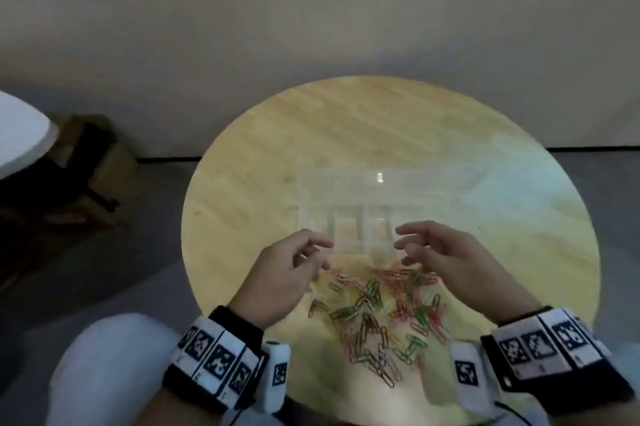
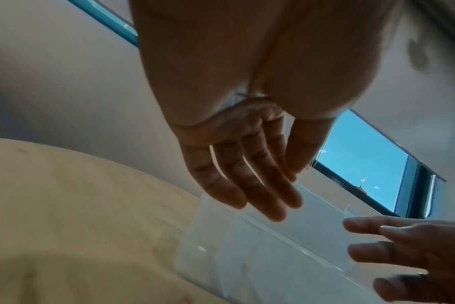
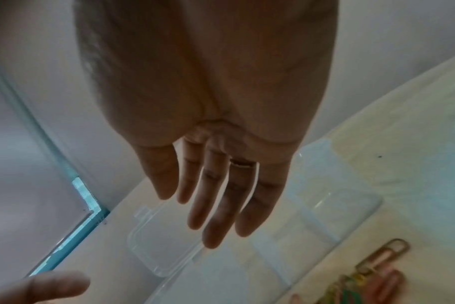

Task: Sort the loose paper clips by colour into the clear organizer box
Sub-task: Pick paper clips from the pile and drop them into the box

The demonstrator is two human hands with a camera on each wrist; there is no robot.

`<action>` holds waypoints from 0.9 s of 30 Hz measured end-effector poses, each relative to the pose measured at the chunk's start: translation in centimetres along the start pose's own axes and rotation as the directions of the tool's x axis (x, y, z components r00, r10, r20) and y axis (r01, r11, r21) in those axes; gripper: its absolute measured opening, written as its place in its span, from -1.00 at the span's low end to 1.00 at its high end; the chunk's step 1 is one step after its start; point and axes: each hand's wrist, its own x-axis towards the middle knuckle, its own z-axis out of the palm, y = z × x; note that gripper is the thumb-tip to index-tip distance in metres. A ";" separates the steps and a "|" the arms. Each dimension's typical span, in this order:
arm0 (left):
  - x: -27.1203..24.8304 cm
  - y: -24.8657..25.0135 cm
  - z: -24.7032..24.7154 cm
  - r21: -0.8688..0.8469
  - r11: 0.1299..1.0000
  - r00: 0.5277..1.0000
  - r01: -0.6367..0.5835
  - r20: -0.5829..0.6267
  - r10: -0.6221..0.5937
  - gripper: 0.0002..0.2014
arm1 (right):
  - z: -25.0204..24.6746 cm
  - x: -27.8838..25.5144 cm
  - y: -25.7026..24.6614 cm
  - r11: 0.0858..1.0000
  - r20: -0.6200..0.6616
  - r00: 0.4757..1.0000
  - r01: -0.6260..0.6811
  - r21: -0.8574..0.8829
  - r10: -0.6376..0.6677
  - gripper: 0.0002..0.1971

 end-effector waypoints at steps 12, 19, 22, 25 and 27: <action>-3.7 2.4 4.0 0.309 0.929 0.977 -0.205 0.116 0.177 -0.85 | -8.5 -7.0 0.5 0.930 -0.121 0.991 0.002 -0.369 -0.050 -0.82; -0.4 1.5 4.5 0.513 0.832 0.977 -0.211 0.134 0.165 -0.83 | -4.3 -4.0 2.7 0.930 -0.004 0.988 -0.146 -0.337 0.154 -0.86; 0.8 -0.5 4.5 0.487 0.864 0.991 -0.130 0.052 0.119 -0.83 | -3.1 -2.7 3.7 0.929 -0.047 0.988 -0.155 -0.336 0.148 -0.93; 1.0 -1.8 4.0 0.440 0.896 0.998 -0.054 0.010 0.055 -0.84 | -3.1 -2.4 4.3 0.892 -0.072 0.988 -0.153 -0.425 0.135 -0.94; 1.0 -2.1 3.7 0.416 0.908 0.998 -0.058 0.007 0.061 -0.84 | -3.2 -2.3 4.4 0.858 -0.029 0.984 -0.166 -0.487 0.174 -0.94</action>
